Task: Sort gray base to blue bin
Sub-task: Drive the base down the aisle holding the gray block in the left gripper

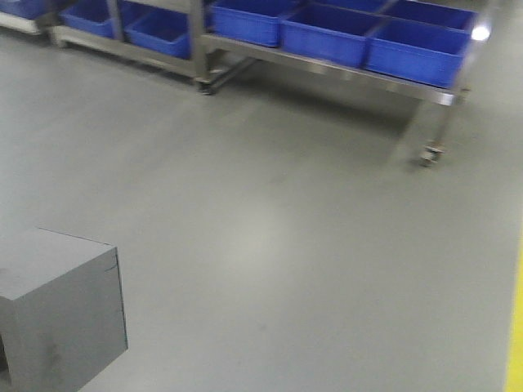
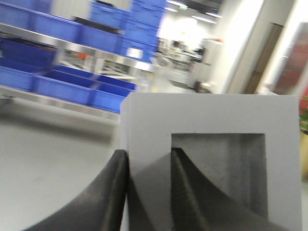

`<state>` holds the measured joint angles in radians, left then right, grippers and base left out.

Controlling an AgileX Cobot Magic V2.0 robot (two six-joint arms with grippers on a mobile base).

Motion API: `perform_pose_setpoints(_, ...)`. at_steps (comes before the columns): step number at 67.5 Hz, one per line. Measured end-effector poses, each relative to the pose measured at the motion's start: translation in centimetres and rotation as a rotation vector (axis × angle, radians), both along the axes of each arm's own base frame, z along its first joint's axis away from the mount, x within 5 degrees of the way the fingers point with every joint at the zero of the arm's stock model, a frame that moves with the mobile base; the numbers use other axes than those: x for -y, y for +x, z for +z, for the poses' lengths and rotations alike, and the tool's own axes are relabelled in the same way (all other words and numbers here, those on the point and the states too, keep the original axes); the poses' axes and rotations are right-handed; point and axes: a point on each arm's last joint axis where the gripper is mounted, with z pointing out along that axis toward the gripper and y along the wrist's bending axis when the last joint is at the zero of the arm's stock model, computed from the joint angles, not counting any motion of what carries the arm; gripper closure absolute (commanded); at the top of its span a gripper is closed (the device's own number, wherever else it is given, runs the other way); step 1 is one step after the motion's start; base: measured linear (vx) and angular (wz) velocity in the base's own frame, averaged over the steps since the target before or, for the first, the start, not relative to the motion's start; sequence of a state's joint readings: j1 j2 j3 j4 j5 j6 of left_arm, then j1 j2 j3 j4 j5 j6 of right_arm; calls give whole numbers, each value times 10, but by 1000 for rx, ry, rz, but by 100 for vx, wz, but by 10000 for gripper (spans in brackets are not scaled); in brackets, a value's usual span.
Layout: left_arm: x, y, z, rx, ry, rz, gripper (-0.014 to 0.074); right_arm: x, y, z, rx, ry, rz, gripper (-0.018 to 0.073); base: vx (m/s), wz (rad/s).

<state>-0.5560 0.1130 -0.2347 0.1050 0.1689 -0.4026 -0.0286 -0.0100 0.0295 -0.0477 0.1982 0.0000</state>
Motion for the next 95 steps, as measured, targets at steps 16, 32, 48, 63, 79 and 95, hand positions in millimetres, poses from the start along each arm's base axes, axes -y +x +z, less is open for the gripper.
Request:
perform_pose_setpoints(16,0,0,0,0,0,0,603,0,0,0,0,0,0,564,10,-85)
perform_pose_setpoints(32,0,0,0,0,0,0,603,0,0,0,0,0,0,564,17,-72)
perform_pose_setpoints(48,0,0,0,0,0,0,603,0,0,0,0,0,0,564,26,-46)
perform_pose_setpoints(63,0,0,0,0,0,0,603,0,0,0,0,0,0,564,37,-14)
perform_pose_setpoints(79,0,0,0,0,0,0,603,0,0,0,0,0,0,564,43,0)
perform_pose_setpoints(95,0,0,0,0,0,0,603,0,0,0,0,0,0,564,44,0)
